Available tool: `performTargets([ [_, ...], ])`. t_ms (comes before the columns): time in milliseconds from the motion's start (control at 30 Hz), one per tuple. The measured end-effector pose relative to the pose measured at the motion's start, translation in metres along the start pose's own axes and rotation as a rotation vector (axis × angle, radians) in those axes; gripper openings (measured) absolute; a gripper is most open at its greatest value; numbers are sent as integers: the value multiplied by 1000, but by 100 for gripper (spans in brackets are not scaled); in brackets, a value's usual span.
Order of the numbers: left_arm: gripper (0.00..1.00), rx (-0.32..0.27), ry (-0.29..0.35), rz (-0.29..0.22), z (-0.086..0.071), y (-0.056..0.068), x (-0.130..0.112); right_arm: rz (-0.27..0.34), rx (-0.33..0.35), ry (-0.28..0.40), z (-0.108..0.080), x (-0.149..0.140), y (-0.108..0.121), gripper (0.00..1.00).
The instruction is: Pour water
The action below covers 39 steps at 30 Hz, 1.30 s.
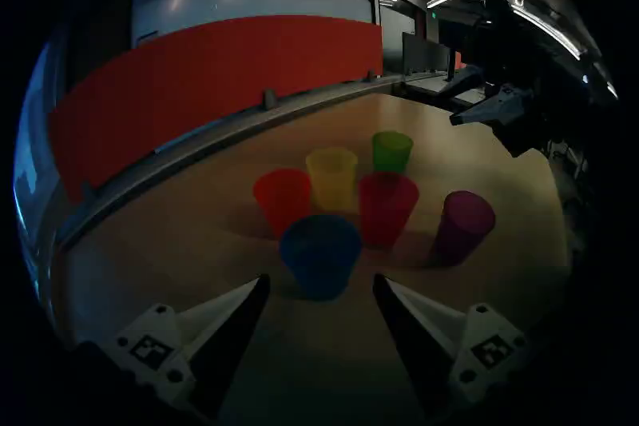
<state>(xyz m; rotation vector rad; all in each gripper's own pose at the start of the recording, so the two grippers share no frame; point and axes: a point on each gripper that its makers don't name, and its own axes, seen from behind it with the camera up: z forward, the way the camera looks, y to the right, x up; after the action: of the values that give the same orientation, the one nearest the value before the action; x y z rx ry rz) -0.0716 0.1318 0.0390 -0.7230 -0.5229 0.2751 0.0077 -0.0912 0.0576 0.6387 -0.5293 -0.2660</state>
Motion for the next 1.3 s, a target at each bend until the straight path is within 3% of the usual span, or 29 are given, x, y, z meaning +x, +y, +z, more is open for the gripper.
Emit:
performTargets([
  [700, 95, -63, -80, -21, 50, -2, -11, -7, 22, -46, 31, -11, 3, 100],
  [1300, 93, -100, -84, -28, 76, 2, -3, 1, 36, -76, 49, -20, 6, 100],
])
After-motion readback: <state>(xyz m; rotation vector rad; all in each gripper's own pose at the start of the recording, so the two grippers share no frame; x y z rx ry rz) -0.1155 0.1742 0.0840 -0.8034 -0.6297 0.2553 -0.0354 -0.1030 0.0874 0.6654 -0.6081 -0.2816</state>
